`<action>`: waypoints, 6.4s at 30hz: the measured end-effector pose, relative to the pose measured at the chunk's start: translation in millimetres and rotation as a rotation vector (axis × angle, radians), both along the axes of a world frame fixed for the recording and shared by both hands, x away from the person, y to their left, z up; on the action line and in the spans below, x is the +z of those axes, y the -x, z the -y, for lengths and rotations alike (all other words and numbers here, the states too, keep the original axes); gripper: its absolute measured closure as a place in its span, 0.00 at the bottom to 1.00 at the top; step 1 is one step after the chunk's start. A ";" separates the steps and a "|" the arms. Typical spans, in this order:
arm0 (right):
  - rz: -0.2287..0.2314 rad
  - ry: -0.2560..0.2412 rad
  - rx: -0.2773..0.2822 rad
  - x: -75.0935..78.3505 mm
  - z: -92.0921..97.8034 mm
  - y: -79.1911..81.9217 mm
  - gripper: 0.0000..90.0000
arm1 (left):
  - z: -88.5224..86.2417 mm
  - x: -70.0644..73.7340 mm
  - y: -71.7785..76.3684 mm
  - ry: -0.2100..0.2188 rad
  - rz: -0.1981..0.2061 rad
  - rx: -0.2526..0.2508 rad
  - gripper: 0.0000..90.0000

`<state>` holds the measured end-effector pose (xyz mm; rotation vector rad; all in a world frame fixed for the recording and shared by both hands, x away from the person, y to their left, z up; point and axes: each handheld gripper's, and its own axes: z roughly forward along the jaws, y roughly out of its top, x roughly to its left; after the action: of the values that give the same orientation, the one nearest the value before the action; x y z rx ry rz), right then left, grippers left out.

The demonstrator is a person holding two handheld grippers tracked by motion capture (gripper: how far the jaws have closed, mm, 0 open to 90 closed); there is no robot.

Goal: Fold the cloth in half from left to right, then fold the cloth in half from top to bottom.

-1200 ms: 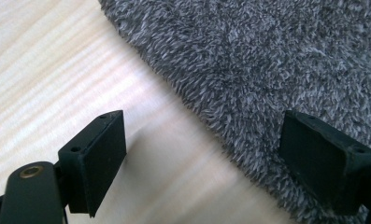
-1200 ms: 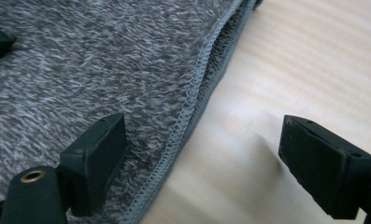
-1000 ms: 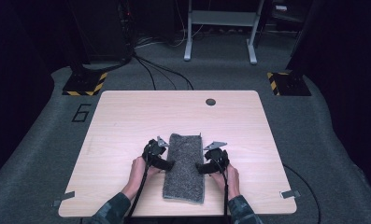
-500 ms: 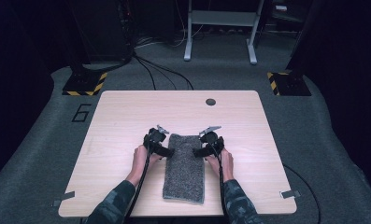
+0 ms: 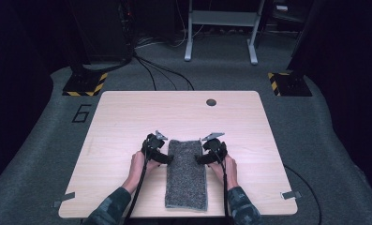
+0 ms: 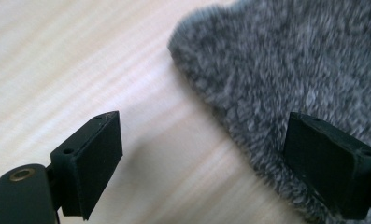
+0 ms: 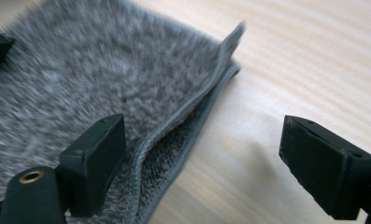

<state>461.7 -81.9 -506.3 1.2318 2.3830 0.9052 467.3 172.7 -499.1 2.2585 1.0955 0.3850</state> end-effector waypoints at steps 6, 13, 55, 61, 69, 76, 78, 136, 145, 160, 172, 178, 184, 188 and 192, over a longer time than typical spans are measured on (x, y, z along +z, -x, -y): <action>0.010 0.009 -0.040 6.4 1.3 -24.1 0.17 | 4.7 0.1 -26.2 -0.020 0.006 0.048 0.13; -0.029 0.033 -0.060 -7.8 4.3 -35.5 0.16 | 1.2 -13.4 -29.7 -0.023 -0.018 0.059 0.14; -0.076 -0.029 -0.028 2.0 -7.3 -49.5 0.52 | 8.1 -7.1 -39.8 0.043 -0.052 0.064 0.39; -0.074 -0.035 -0.032 -0.2 -7.6 -51.3 0.72 | 14.6 -6.4 -37.6 0.019 -0.027 0.034 0.61; -0.116 -0.095 -0.015 -1.4 -2.5 -57.6 0.93 | 18.7 -6.2 -39.9 0.022 -0.023 0.009 0.85; -0.098 -0.070 -0.009 0.6 -6.7 -57.2 0.97 | 18.5 -5.6 -43.2 0.041 -0.043 -0.001 0.96; -0.097 -0.069 -0.008 0.8 -6.8 -57.2 0.97 | 18.9 -5.4 -43.2 0.043 -0.043 0.003 0.96; 0.191 -0.098 -0.002 106.7 -3.0 -58.6 0.98 | 6.4 87.2 -56.1 0.187 0.177 0.023 0.97; 0.171 -0.103 0.034 92.2 -1.2 -40.8 0.98 | 2.1 70.2 -44.7 0.175 0.144 -0.012 0.97; 0.128 -0.127 0.033 77.5 6.2 -38.7 0.98 | 3.9 59.1 -40.1 0.190 0.098 -0.025 0.97; 0.101 -0.118 0.082 53.3 9.2 -1.5 0.97 | 0.8 37.0 -9.8 0.199 0.044 -0.070 0.96; 0.084 -0.111 0.090 40.0 12.1 12.8 0.95 | 1.3 25.4 3.8 0.195 0.010 -0.084 0.95; 0.071 -0.114 0.092 32.5 17.5 28.4 0.90 | -4.1 14.9 18.4 0.211 -0.038 -0.113 0.85; 0.071 -0.118 0.097 34.5 20.8 39.0 0.88 | -7.3 15.2 31.6 0.236 -0.052 -0.134 0.74; 0.071 -0.130 0.105 37.2 24.5 49.6 0.85 | -10.7 17.8 42.7 0.250 -0.066 -0.150 0.67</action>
<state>412.1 -106.4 -469.1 1.1082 2.3844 1.1332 424.6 183.4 -481.3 2.1248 0.9417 0.1053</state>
